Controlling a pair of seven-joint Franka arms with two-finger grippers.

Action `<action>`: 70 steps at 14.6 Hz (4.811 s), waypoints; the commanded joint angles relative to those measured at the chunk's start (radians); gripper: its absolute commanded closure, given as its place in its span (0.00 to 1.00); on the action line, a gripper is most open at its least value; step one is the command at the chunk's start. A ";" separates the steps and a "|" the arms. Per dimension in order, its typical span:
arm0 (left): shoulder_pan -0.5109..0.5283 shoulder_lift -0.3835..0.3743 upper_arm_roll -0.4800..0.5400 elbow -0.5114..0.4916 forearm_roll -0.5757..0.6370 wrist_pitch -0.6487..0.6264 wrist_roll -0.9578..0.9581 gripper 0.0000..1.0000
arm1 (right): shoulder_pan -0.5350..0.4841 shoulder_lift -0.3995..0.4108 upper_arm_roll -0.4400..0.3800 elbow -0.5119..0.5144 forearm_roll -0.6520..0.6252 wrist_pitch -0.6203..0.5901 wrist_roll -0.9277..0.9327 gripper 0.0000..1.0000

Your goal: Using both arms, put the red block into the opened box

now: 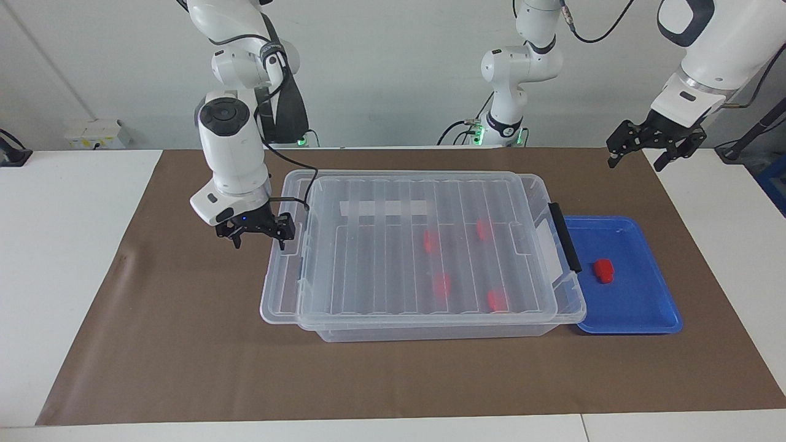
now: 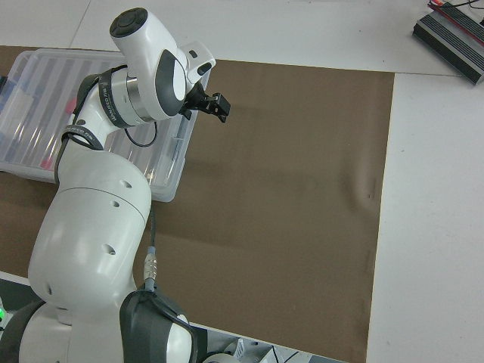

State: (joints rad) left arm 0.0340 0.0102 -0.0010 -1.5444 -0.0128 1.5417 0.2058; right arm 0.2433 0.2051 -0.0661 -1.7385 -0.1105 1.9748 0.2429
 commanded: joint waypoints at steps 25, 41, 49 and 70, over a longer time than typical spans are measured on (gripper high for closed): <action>0.015 -0.073 0.010 -0.256 0.020 0.363 -0.039 0.00 | -0.179 -0.018 0.002 0.011 -0.136 -0.071 -0.244 0.00; 0.113 0.096 0.010 -0.557 0.022 0.808 -0.036 0.00 | -0.217 -0.030 0.006 0.013 -0.158 -0.077 -0.283 0.00; 0.095 0.165 0.012 -0.571 0.025 0.912 -0.031 0.00 | -0.213 -0.150 0.032 0.037 -0.022 -0.103 -0.244 0.00; 0.096 0.246 0.012 -0.383 0.024 0.720 0.029 1.00 | -0.248 -0.234 0.022 0.093 0.103 -0.416 -0.148 0.00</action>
State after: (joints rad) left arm 0.1366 0.2660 0.0037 -2.0366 -0.0046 2.4156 0.2275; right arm 0.0165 -0.0038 -0.0494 -1.6137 -0.0131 1.5477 0.1254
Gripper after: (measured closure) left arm 0.661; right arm 0.000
